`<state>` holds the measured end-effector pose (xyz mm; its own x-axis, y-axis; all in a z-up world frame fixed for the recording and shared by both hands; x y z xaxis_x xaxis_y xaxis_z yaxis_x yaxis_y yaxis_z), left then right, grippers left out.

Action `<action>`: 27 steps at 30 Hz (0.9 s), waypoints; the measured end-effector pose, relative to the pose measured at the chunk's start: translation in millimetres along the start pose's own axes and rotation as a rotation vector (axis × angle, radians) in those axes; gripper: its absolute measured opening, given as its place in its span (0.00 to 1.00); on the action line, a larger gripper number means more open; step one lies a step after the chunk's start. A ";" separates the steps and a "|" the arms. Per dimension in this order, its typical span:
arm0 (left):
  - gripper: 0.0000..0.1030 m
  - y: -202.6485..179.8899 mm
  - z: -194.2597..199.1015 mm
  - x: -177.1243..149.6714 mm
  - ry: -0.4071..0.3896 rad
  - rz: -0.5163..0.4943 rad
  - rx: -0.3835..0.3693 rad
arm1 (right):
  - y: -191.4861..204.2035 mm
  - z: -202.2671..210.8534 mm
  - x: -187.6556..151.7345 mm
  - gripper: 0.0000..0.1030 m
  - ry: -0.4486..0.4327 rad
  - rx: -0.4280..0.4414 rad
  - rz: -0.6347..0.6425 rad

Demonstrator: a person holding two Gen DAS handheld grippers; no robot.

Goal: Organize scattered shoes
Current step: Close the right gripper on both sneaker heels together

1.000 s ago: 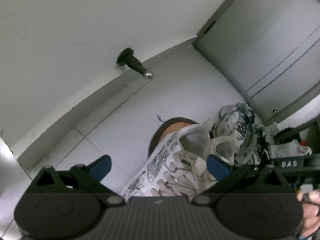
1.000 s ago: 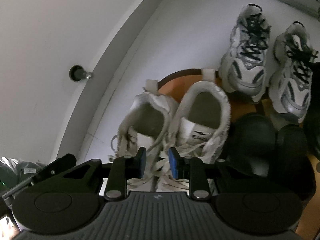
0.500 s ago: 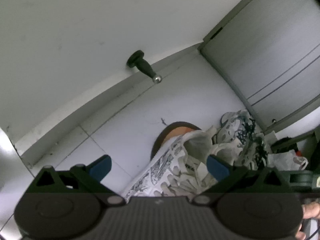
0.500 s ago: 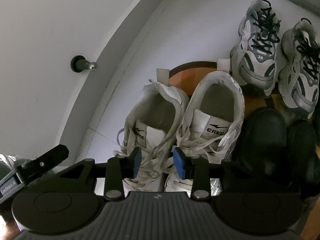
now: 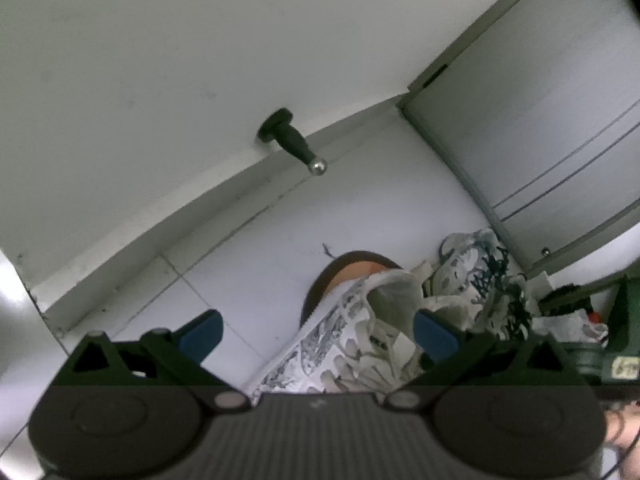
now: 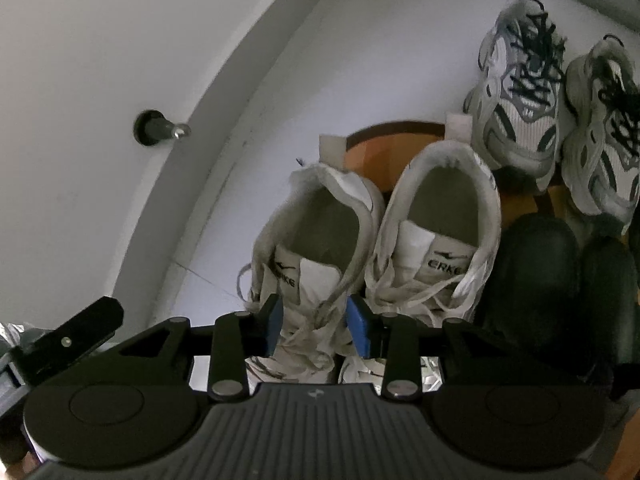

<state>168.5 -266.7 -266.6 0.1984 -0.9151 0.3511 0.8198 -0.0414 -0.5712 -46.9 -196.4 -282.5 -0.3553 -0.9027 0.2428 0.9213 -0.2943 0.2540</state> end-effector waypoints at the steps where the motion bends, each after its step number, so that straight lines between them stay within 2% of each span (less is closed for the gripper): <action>1: 0.99 -0.2 -0.3 -0.3 0.003 0.002 -0.004 | -1.7 -3.7 -1.1 0.35 0.006 -0.009 -0.005; 4: 0.99 -0.5 -0.4 -0.5 0.005 0.015 -0.012 | -4.8 -12.8 -3.0 0.27 0.016 -0.031 -0.012; 13: 0.99 -5.7 -3.2 -4.3 0.020 -0.008 -0.014 | -1.0 -21.1 -6.0 0.18 -0.036 -0.060 0.036; 16: 0.99 -4.1 -1.5 -4.3 0.015 0.002 -0.015 | 1.2 -16.0 -5.0 0.16 -0.080 -0.049 0.063; 23: 0.99 -5.6 -1.3 -7.6 0.024 0.006 -0.027 | 2.3 -14.8 -1.9 0.15 -0.107 -0.058 0.088; 27: 0.99 -4.5 -1.1 -6.7 0.024 0.015 -0.031 | 13.5 -13.4 -1.5 0.16 -0.129 -0.042 0.144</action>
Point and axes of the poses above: each gripper's, at about its wrist camera, not at the fingertips, and z roughly against the way its jaws point, y to its left, x to its top, the point moved 7 cm from there along -z, roughly the way its jaws point, and after that the axes turned 7 degrees about z, right-handed, at the moved point
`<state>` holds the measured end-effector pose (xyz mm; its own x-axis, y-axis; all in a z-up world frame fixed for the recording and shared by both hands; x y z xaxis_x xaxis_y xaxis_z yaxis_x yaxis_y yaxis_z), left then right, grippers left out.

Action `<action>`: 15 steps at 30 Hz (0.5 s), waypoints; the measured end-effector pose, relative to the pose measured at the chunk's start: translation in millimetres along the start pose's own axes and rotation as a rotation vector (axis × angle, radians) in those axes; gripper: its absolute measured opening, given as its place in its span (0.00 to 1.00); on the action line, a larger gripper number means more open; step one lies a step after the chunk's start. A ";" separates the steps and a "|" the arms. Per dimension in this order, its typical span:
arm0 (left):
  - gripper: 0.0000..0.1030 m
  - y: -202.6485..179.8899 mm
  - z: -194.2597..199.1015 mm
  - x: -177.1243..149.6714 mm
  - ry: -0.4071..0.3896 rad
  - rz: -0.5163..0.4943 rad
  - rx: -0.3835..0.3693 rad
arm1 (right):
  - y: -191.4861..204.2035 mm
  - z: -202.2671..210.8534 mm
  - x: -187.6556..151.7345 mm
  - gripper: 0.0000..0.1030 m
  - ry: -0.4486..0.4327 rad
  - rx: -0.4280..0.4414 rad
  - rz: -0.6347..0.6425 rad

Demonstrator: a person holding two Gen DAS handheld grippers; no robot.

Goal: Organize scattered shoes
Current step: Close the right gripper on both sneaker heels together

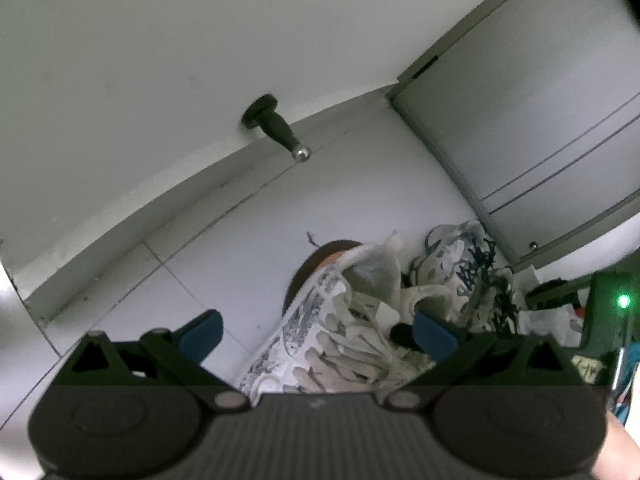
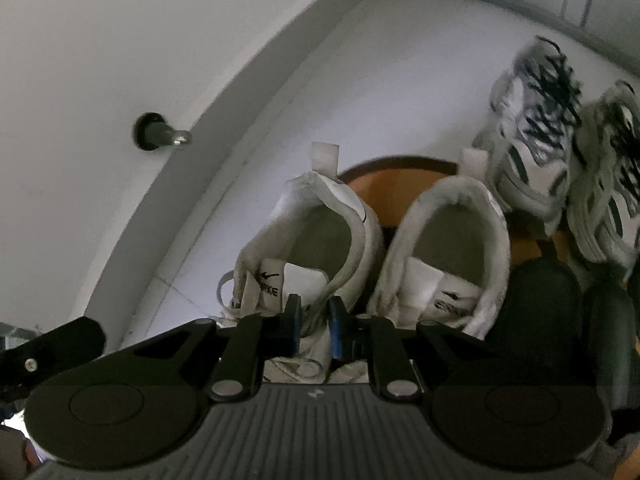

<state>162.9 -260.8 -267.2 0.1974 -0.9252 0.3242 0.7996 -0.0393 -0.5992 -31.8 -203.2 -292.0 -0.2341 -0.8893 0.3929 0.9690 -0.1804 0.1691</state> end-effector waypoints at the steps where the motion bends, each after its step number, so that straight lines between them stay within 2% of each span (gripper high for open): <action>1: 0.99 0.8 0.1 0.2 0.000 0.004 0.000 | 1.4 -0.5 1.0 0.16 -0.007 -0.002 0.010; 12: 0.99 -0.2 -3.3 -2.5 0.024 0.003 -0.007 | -12.5 -4.3 -3.2 0.16 -0.013 -0.016 0.003; 15: 0.99 1.9 -4.5 -3.4 0.031 -0.003 0.008 | -15.0 -4.5 -1.9 0.19 0.021 0.015 -0.030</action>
<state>161.1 -259.5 -272.8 0.1772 -0.9362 0.3035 0.8047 -0.0397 -0.5923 -45.5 -200.7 -299.3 -0.2607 -0.8925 0.3680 0.9603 -0.2007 0.1937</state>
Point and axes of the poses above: each gripper's, at about its wrist camera, not at the fingertips, and z roughly against the way its jaws point, y to its left, x to its top, the point moved 7 cm from there along -z, roughly the way its jaws point, and after that the axes turned 7 degrees about z, right-handed, at the moved point
